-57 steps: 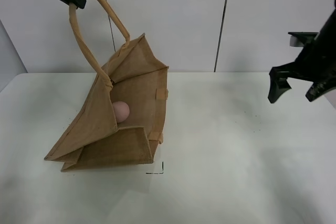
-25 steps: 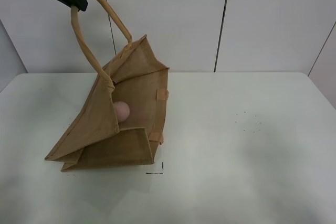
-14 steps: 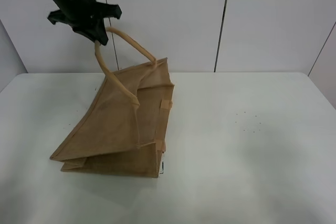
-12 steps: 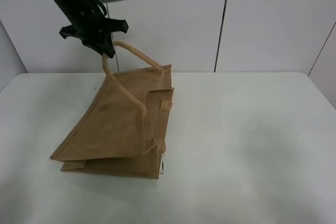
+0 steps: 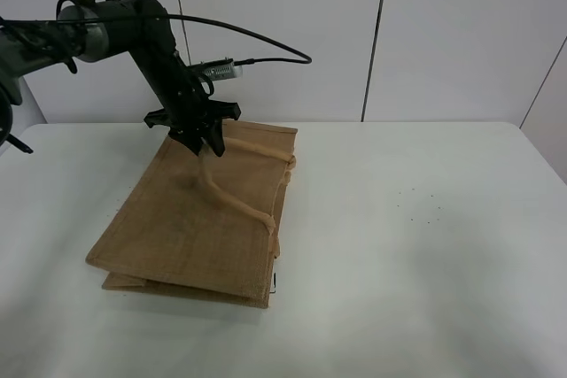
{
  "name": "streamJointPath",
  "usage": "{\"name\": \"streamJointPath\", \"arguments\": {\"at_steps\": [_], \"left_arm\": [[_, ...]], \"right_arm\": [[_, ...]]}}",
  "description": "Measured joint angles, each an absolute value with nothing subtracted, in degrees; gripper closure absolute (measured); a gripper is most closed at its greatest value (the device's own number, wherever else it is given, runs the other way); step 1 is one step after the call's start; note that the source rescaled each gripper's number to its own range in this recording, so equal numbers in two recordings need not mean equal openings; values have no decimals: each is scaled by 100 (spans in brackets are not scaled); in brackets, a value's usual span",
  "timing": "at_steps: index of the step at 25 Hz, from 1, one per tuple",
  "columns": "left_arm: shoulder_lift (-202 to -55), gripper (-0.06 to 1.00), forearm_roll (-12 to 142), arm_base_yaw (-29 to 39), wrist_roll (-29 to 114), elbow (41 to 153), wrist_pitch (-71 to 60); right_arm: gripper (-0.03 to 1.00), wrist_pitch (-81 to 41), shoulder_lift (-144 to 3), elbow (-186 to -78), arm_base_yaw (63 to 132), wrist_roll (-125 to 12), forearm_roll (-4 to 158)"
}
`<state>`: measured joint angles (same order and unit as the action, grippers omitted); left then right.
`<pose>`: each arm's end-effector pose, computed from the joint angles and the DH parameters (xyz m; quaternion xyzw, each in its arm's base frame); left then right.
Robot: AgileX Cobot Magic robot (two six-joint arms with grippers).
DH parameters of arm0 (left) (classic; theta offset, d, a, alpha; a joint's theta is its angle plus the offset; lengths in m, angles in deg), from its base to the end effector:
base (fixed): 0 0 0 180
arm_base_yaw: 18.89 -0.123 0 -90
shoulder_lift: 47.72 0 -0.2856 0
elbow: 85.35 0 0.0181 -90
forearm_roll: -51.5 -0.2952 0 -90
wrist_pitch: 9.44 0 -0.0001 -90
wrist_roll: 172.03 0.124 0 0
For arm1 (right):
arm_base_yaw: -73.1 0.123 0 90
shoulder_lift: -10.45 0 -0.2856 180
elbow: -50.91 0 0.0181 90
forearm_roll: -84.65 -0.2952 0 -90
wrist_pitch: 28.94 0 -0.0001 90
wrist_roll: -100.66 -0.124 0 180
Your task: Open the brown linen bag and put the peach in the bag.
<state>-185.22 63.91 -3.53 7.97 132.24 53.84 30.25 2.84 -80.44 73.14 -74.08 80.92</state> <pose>0.5151 -0.1662 0.1668 0.0978 0.9792 -0.1211 0.1303 0.0641 0.0070 0.2866 -0.0399 0.8441 0.0082 0.5346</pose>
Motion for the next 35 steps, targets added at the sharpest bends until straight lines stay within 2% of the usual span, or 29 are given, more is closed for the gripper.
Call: {"name": "streamJointPath", "arguments": {"at_steps": [2,3,6,10,22,26,30,35], "left_arm": [[-18516,7,6389,-353,834,13230,5333],[-18516,2,6327,-353,840,13230,5333],[-18516,-4,5716,-353,797,13230,5358],[-18516,-6,5080,-504,558,13230,5458],[-18509,-6,4961,-1909,585,13230,5725],[-18298,-6,5022,-2091,585,13174,5730],[-17612,-6,5072,-2091,597,12664,5730],[-16473,-6,5079,-2091,597,11485,5730]], "right_arm": [[-3,3025,284,-8044,7314,-7408,8092],[-3,3025,284,-8044,7314,-7408,8092],[-3,3025,284,-8044,7314,-7408,8092],[-3,3025,284,-8044,7314,-7408,8092],[-3,3025,284,-8044,7314,-7408,8092],[-3,3025,284,-8044,7314,-7408,8092],[-3,3025,284,-8044,7314,-7408,8092],[-3,3025,284,-8044,7314,-7408,8092]]}}
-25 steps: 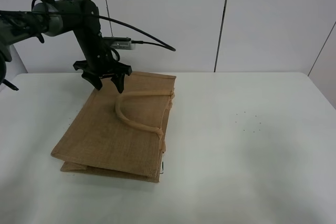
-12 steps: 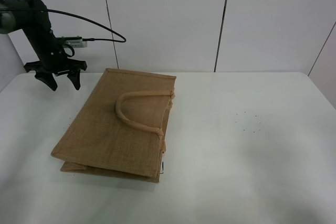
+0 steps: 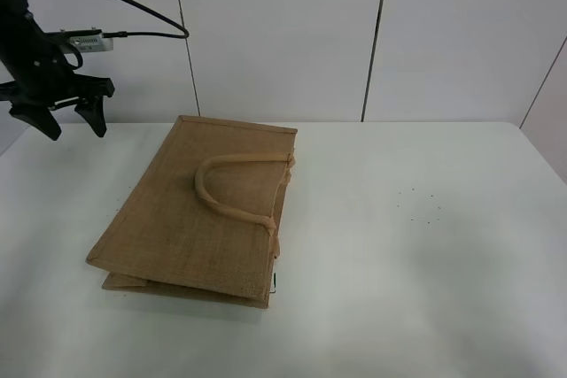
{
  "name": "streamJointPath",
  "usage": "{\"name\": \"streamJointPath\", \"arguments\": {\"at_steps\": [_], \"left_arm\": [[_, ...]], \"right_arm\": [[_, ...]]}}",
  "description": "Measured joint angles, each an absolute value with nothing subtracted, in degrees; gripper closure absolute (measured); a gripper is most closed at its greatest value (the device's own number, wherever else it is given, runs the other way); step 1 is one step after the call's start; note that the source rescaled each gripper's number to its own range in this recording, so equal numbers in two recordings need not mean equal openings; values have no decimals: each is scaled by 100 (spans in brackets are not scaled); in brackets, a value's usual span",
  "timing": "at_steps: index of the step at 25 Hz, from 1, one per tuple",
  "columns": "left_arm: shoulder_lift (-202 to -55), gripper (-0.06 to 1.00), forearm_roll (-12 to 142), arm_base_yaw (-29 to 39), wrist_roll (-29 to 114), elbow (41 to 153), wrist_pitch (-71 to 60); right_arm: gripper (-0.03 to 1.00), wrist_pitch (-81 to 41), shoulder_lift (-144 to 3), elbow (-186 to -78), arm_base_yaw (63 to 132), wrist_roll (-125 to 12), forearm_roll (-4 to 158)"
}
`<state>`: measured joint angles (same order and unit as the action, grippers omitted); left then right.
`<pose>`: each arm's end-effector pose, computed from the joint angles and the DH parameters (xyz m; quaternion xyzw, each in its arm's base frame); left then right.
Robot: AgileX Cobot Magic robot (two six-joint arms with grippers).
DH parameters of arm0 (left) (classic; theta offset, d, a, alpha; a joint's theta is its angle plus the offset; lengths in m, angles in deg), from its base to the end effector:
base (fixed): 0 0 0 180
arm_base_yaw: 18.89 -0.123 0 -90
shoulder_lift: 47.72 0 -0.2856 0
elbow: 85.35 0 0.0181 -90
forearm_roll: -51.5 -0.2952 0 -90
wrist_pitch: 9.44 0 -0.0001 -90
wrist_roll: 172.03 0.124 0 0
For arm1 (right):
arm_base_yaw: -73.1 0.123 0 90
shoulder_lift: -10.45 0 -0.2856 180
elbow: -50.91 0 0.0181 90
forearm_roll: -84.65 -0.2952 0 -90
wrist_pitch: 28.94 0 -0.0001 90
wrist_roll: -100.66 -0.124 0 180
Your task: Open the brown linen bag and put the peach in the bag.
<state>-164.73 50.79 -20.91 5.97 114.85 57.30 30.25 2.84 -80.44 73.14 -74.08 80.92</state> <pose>0.4597 0.0176 0.2415 -0.0331 0.9891 0.0060 0.1431 0.0641 0.0070 0.2866 -0.0399 0.8441 0.0082 0.5346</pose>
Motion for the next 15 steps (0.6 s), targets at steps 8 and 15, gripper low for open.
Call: {"name": "streamJointPath", "arguments": {"at_steps": [8,15], "left_arm": [[-14029,-6,5079,-2091,645,8994,5730],[-11577,-6,5079,-2091,686,6827,5722]], "right_arm": [[-3,3025,284,-8044,7314,-7408,8092],[-3,3025,284,-8044,7314,-7408,8092]]}}
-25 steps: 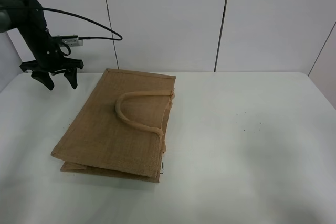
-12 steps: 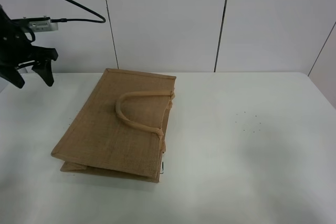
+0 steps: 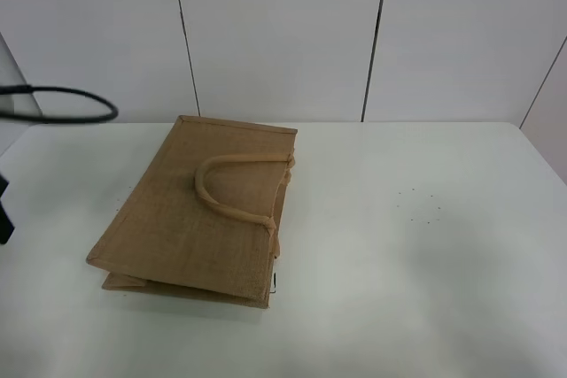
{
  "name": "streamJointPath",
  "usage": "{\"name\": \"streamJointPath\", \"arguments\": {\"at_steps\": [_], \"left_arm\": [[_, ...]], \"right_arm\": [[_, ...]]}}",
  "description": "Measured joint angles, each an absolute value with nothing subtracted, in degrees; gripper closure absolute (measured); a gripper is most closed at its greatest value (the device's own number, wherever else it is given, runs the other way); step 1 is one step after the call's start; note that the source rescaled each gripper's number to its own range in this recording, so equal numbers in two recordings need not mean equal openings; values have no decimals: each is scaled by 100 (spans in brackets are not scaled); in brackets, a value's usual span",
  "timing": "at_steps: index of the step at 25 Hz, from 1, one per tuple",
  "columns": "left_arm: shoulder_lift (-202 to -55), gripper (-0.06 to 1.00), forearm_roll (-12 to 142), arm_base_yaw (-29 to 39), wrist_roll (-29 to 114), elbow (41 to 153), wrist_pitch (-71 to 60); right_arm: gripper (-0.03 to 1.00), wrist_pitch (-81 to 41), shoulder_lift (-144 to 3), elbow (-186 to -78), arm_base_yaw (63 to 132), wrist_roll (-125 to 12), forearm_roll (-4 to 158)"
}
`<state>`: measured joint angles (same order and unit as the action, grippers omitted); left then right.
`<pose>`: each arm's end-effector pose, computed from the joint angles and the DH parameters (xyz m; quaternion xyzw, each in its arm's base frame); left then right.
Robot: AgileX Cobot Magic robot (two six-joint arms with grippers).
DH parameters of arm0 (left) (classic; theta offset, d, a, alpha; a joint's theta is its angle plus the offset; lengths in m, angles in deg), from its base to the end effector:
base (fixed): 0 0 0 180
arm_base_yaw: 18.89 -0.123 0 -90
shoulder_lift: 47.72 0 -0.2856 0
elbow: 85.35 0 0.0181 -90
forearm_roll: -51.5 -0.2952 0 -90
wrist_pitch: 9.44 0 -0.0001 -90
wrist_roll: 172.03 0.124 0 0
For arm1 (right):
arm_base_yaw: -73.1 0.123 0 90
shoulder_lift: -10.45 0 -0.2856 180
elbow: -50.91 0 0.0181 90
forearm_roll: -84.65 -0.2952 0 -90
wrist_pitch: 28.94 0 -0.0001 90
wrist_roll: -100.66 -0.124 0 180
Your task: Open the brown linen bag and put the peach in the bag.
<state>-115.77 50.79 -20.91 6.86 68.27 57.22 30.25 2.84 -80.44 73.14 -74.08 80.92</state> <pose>0.2289 0.0095 0.2658 -0.0255 0.9861 0.0073 0.1642 0.0641 0.0070 0.2866 -0.0399 0.8441 0.0082 0.5346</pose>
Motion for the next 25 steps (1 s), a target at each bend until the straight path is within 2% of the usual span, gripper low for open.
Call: {"name": "streamJointPath", "arguments": {"at_steps": [5,10,19,25], "left_arm": [[-9716,-6,5079,-2091,691,5537,5318],[-8062,-6,5079,-2091,691,4747,5081],[-5867,-3,5079,-2091,797,4629,5081],[-5531,-2,5081,-2091,797,4629,5087]], "right_arm": [[-3,3025,284,-8044,7314,-7408,8092],[-3,3025,284,-8044,7314,-7408,8092],[-3,3025,284,-8044,7314,-7408,8092],[-3,3025,284,-8044,7314,-7408,8092]]}}
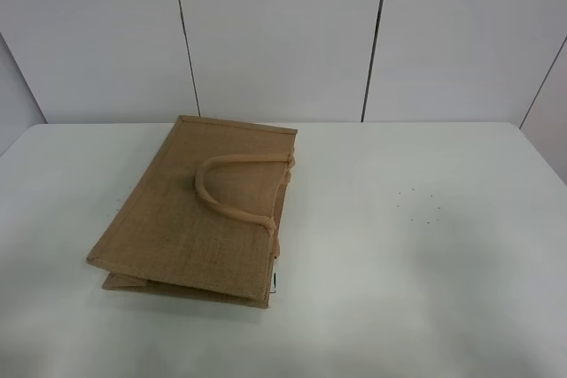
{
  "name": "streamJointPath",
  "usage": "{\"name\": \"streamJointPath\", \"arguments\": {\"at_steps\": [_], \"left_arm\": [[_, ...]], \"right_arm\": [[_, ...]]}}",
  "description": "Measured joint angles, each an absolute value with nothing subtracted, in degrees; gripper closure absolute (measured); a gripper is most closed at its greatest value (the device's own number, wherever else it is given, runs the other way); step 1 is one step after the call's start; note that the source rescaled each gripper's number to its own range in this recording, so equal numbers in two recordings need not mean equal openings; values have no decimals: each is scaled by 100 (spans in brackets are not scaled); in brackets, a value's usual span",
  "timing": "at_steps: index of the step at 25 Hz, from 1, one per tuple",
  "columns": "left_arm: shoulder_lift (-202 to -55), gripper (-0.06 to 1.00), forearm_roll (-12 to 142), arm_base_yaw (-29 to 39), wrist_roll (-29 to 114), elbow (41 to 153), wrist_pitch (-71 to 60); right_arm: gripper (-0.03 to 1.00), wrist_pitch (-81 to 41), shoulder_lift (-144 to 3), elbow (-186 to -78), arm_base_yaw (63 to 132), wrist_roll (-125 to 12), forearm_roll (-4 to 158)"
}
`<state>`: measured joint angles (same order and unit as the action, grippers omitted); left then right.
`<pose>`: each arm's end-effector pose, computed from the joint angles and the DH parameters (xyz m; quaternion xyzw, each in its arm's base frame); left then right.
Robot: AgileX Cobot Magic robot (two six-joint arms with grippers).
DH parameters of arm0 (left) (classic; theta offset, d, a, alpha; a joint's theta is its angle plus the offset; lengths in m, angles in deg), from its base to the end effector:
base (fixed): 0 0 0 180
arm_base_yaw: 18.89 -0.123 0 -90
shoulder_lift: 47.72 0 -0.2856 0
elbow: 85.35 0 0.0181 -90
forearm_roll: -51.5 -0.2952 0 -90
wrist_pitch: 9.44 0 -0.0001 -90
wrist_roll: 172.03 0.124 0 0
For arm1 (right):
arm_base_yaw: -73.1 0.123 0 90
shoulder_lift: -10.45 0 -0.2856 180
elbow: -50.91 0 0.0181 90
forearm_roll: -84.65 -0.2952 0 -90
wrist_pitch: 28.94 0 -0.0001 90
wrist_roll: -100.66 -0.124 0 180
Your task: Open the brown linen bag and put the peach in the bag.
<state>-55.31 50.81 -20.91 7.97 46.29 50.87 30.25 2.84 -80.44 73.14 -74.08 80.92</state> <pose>0.0624 0.0035 0.2861 -0.0152 0.8491 0.0153 0.5278 0.0641 0.0070 0.2866 -0.0399 0.8441 0.0082 0.5346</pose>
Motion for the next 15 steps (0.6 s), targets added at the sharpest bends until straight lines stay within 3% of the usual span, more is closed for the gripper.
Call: {"name": "streamJointPath", "arguments": {"at_steps": [15], "left_arm": [[-5531,-2,5081,-2091,797,4611,5087]], "right_arm": [[-3,3025,284,-8044,7314,-7408,8092]]}}
